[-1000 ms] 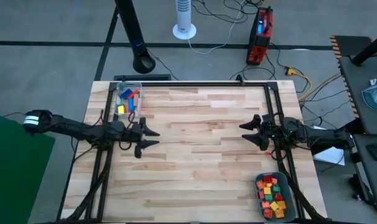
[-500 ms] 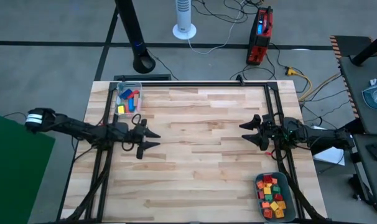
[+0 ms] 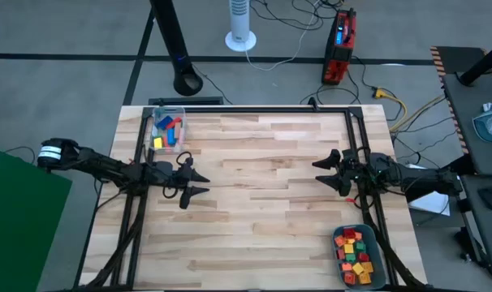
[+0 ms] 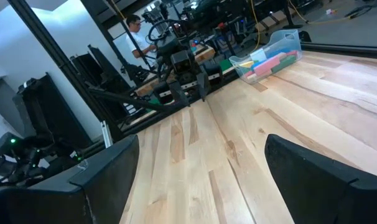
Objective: Sort blocks by size
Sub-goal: Return to Home Position
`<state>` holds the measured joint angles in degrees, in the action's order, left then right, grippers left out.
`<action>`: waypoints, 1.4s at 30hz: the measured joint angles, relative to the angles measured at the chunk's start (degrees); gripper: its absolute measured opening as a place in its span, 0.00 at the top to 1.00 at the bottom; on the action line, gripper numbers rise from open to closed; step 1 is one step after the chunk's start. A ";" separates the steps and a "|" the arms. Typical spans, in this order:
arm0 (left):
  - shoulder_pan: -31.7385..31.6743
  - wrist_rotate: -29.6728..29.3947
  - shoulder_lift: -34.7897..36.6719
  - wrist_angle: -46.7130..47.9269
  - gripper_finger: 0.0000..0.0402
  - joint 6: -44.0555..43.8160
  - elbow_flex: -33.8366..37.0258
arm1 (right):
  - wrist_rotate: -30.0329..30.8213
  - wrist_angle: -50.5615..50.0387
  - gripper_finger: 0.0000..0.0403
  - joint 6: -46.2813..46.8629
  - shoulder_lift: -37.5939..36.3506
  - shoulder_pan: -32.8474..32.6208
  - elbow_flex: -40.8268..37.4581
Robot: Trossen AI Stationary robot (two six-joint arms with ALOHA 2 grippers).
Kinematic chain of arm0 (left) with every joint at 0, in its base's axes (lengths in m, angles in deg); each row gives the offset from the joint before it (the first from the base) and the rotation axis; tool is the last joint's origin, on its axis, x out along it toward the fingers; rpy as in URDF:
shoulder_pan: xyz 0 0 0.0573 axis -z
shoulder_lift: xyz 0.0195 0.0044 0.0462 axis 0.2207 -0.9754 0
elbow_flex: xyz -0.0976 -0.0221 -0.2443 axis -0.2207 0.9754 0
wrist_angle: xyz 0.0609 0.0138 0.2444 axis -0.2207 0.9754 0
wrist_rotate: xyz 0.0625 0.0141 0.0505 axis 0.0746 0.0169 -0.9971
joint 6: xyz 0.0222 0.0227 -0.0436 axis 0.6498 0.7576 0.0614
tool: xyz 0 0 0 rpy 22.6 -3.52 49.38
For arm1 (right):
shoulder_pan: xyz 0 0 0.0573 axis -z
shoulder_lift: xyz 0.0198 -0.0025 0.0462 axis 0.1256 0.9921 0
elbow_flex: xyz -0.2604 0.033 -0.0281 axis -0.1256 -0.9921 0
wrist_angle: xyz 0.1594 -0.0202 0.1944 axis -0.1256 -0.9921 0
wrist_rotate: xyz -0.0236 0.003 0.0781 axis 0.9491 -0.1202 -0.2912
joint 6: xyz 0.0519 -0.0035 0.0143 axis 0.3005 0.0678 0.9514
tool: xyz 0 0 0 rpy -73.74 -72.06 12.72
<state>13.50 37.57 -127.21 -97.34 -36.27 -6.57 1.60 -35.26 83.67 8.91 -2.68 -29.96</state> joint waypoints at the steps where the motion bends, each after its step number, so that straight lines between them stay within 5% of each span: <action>1: 0.00 0.00 -0.44 0.02 0.61 0.00 0.00 | 0.00 0.00 0.17 0.00 0.00 0.00 0.00; 42: 0.00 -0.04 -17.49 -0.83 0.61 0.03 -0.09 | 0.00 0.00 0.14 0.00 0.00 0.00 0.00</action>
<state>13.50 37.54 -144.69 -98.17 -36.24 -6.66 1.60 -35.26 83.67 8.91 -2.68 -29.96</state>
